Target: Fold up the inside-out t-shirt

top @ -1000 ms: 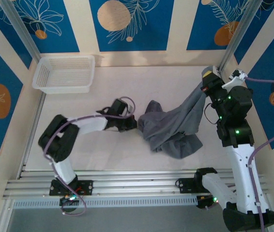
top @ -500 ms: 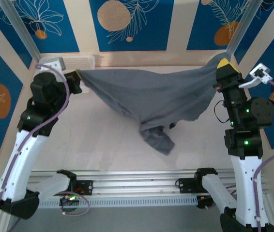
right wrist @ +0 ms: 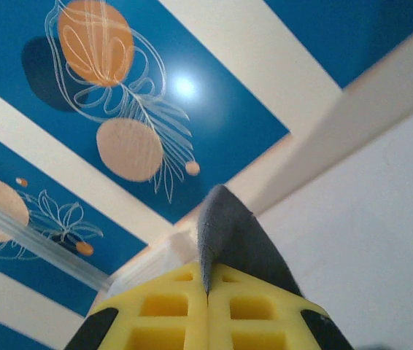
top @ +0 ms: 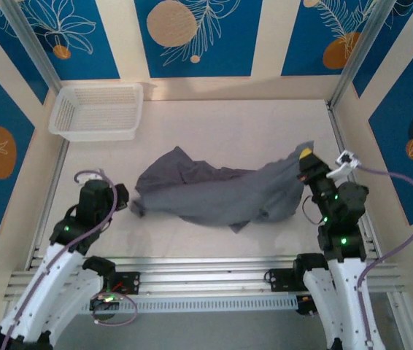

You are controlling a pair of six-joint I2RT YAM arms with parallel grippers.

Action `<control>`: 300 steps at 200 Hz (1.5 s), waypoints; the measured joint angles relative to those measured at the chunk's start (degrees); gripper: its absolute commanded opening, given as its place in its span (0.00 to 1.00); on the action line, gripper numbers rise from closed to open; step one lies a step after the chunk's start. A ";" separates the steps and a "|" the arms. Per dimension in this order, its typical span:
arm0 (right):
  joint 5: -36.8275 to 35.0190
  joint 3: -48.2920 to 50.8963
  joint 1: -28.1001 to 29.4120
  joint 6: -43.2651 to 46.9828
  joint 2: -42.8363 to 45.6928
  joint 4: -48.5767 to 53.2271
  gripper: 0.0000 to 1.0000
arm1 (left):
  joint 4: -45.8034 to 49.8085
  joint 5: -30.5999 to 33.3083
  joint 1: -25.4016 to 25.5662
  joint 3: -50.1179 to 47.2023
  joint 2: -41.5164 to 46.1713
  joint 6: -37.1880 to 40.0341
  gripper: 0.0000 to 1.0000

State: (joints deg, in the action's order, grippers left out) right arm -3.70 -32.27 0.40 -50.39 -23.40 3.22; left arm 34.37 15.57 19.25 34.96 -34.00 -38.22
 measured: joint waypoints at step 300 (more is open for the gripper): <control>12.63 -29.27 8.98 17.51 -19.50 13.33 0.00 | -4.26 -22.84 -9.35 29.75 -32.87 0.85 0.00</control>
State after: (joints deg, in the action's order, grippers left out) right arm 8.93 -61.54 9.39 -32.88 -42.89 16.56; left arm 30.11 -7.27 9.89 64.71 -66.87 -37.36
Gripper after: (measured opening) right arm 0.066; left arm 0.042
